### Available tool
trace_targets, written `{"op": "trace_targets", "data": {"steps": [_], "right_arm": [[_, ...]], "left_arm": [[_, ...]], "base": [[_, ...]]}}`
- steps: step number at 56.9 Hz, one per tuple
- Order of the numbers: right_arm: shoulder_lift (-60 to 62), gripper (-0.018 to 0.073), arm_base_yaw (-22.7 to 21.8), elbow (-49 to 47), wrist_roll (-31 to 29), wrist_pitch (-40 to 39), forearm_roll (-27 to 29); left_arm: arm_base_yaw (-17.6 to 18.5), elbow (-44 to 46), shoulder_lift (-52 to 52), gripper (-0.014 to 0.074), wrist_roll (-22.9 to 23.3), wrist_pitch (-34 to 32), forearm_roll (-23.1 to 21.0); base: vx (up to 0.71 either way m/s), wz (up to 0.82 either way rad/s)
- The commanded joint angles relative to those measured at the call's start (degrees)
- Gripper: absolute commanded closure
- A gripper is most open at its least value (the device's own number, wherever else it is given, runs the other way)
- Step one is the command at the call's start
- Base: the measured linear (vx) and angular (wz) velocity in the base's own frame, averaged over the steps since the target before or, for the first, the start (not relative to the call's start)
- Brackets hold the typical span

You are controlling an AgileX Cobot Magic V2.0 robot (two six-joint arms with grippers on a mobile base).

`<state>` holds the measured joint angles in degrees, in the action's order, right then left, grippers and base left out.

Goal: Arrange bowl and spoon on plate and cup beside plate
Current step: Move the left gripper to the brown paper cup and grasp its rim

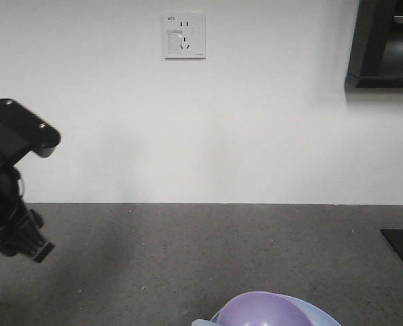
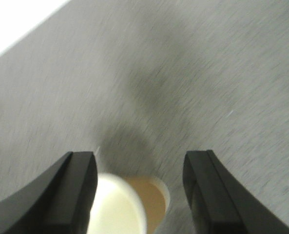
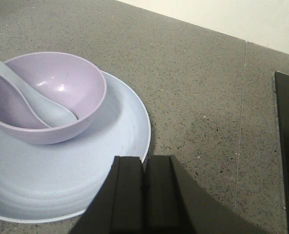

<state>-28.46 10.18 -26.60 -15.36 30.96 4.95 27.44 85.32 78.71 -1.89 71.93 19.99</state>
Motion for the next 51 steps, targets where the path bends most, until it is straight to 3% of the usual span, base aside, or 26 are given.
{"op": "trace_targets", "data": {"steps": [1,13,29,40,45,51], "right_arm": [[-0.2,0.0568,-0.1,-1.4,-0.2,-4.3,0.0],[-0.2,0.0568,-0.1,-1.4,-0.2,-4.3,0.1],[-0.2,0.0568,-0.1,-1.4,-0.2,-4.3,0.1],[-0.2,0.0568,-0.1,-1.4,-0.2,-4.3,0.1],[-0.2,0.0568,-0.1,-1.4,-0.2,-4.3,0.1],[-0.2,0.0568,-0.1,-1.4,-0.2,-4.3,0.1]], "left_arm": [[-3.5,-2.8,-3.5,0.0079,0.5,-1.5,1.7],[-8.3,-11.4,-4.3,0.0079,0.6,-4.6,1.5],[-8.4,-17.9,-4.3,0.0079,0.6,-11.3,-3.5],[-8.4,-21.0,-4.2,0.0103,0.5,-14.6,-3.5],[-8.4,-21.6,-4.2,0.0166,0.5,-15.5,-3.5],[-8.4,-21.6,-4.2,0.0344,0.4,-15.7,-3.5]], "base": [[0.0,0.0],[0.0,0.0],[0.0,0.0],[0.0,0.0],[0.0,0.0],[0.0,0.0]]}}
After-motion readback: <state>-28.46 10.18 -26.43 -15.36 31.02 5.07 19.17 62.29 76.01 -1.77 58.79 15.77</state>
